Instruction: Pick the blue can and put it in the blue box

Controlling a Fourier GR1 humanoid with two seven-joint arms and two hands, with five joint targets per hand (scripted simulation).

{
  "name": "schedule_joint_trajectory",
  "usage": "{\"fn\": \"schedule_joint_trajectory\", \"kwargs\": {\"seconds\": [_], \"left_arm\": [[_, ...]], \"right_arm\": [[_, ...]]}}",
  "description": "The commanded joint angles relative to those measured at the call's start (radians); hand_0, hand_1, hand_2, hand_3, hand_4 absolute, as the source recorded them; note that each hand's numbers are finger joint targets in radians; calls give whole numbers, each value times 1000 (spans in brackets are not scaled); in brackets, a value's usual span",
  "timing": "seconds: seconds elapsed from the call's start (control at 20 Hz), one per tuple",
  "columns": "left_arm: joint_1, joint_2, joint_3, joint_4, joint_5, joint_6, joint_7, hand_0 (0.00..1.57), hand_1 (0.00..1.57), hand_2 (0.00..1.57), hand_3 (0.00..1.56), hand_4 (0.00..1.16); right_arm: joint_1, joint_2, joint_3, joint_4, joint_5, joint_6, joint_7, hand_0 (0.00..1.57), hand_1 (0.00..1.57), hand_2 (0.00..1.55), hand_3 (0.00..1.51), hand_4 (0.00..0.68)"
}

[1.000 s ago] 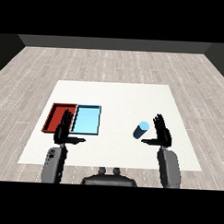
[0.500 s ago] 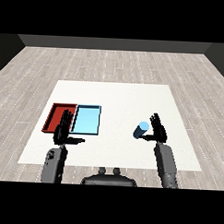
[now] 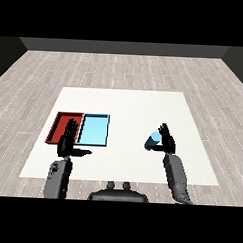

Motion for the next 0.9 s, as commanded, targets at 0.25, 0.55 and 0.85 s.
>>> {"fn": "schedule_joint_trajectory", "kwargs": {"seconds": [0.25,0.55,0.85], "left_arm": [[43,-3,-7,-30,-14,6,11,0,0,0,0,0],[-45,1,27,67,5,13,-22,0,0,0,0,0],[-2,-16,-6,5,-5,13,-2,0,0,0,0,0]], "right_arm": [[-46,25,8,96,-19,-30,-19,0,0,0,0,0],[-74,30,37,111,-12,-39,-1,0,0,0,0,0],[-114,44,-9,184,34,-211,-99,1528,1528,1498,1443,631]]}}
